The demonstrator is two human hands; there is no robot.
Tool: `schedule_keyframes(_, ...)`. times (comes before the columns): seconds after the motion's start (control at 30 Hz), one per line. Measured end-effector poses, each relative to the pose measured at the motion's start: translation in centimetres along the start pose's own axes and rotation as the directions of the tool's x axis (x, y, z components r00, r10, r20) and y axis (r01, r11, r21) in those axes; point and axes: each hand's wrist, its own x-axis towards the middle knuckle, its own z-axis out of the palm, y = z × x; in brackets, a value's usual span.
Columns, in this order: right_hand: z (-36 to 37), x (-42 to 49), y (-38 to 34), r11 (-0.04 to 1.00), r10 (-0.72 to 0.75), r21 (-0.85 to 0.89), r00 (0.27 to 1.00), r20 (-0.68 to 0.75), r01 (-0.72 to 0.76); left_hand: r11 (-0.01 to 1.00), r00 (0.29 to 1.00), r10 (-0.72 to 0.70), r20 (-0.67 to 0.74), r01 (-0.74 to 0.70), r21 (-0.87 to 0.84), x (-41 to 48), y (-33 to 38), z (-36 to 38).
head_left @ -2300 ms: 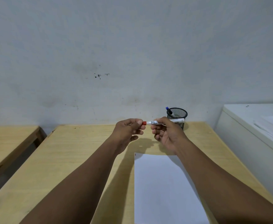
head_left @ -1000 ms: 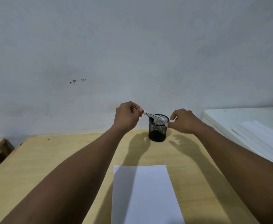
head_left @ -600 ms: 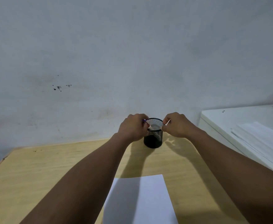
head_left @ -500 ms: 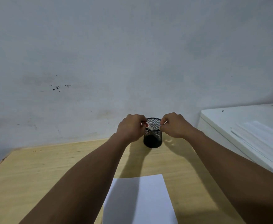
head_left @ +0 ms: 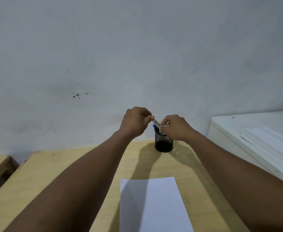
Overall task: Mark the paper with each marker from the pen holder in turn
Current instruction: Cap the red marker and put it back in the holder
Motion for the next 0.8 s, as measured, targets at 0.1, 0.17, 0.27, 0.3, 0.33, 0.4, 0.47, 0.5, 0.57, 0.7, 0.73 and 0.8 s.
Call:
schedule_keyframes(0.1,-0.2,0.1,0.1,1.000,0.005,-0.004,1.000,-0.006,-0.005,1.000,1.000,-0.013,0.012,0.013,-0.020,-0.2,-0.1,1.2)
schedule_keyframes(0.17,-0.5,0.6,1.0,1.000,0.025,-0.010,1.000,-0.018,-0.026,1.000,0.999,0.005,0.038,-0.005,0.004,0.0,-0.3,2.5)
schedule_keyframes(0.27,-0.8,1.4,2.4,0.998,0.062,-0.028,0.998,-0.019,-0.062,0.989,0.987,0.044,0.154,-0.065,0.136,0.3,-0.6,4.4)
schedule_keyframes(0.3,-0.8,1.6,2.9,0.997,0.073,-0.024,0.997,-0.019,-0.073,0.981,0.979,0.055,0.197,-0.090,0.174,0.5,-0.8,4.9)
schedule_keyframes(0.33,-0.7,1.8,3.3,0.996,0.081,-0.023,0.997,-0.020,-0.081,0.976,0.972,0.059,0.228,-0.104,0.193,0.6,-1.0,5.2)
schedule_keyframes(0.4,-0.6,2.2,3.9,0.996,0.089,-0.021,0.996,-0.023,-0.089,0.970,0.967,0.061,0.247,-0.115,0.212,0.9,-1.4,5.5)
schedule_keyframes(0.47,-0.3,2.4,4.4,0.996,0.093,-0.011,0.996,-0.018,-0.093,0.954,0.964,0.065,0.256,-0.135,0.266,1.1,-1.9,5.3)
schedule_keyframes(0.5,-0.1,2.4,4.5,0.995,0.095,-0.007,0.995,-0.012,-0.095,0.944,0.963,0.069,0.259,-0.147,0.295,1.2,-2.1,5.1)
schedule_keyframes(0.57,0.3,2.4,4.6,0.995,0.096,0.000,0.995,0.002,-0.096,0.932,0.965,0.072,0.252,-0.155,0.327,1.3,-2.5,4.8)
schedule_keyframes(0.7,0.6,2.0,4.1,0.995,0.095,0.005,0.995,0.013,-0.095,0.926,0.974,0.052,0.222,-0.130,0.355,1.5,-2.2,4.7)
schedule_keyframes(0.73,0.4,1.9,3.9,0.995,0.097,0.010,0.995,0.015,-0.097,0.923,0.976,0.040,0.216,-0.119,0.367,1.6,-2.0,4.7)
schedule_keyframes(0.8,0.0,1.5,3.5,0.996,0.091,0.014,0.996,0.014,-0.091,0.921,0.978,0.045,0.205,-0.121,0.371,1.7,-1.6,4.4)
